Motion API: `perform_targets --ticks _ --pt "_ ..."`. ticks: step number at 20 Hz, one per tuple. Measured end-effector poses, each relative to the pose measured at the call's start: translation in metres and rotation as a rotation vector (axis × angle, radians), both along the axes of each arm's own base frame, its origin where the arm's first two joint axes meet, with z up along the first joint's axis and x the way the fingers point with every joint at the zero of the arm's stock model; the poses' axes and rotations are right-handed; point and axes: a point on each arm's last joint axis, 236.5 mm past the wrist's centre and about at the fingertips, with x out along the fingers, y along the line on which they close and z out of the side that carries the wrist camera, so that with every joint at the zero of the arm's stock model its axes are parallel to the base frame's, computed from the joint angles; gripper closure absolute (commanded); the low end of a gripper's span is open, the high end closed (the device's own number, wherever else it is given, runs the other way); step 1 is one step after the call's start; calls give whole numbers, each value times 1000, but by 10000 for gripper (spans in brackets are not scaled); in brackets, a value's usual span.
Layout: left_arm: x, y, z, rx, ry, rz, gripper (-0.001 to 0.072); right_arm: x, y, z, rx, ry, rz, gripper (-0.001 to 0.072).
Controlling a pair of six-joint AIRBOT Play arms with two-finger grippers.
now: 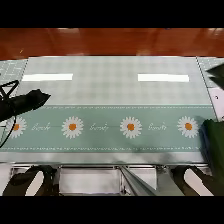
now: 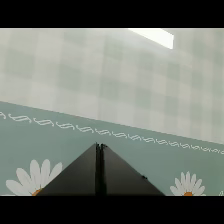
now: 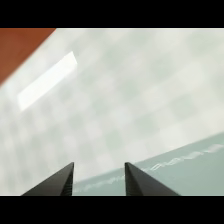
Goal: Fold the shirts.
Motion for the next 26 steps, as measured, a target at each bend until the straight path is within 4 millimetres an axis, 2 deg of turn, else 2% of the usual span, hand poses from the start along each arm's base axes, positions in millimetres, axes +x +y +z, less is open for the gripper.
perform_targets --ticks 1,2,3,6,10,12,14,18,26 --pt "2 -2 1 8 -4 -15 684 5 31 -11 -51 14 98 651" --pt "4 -8 1 18 -6 -44 684 7 59 -24 -112 32 189 688" --pt "8 -16 2 29 -6 -82 684 7 79 -35 -172 47 264 688" --pt "20 -43 -9 75 51 -209 684 9 121 -65 -321 69 406 688" --pt "37 -56 -58 163 277 -278 684 13 124 -111 -432 174 446 688" --pt "40 -57 -83 183 388 -280 684 7 121 -134 -462 258 466 688" --pt "37 -56 -99 196 464 -282 684 0 118 -149 -475 323 480 688" --pt "40 -55 -102 213 486 -275 684 -6 115 -162 -492 378 491 688" --pt "46 -54 -97 219 460 -260 684 -3 116 -165 -494 374 490 688"
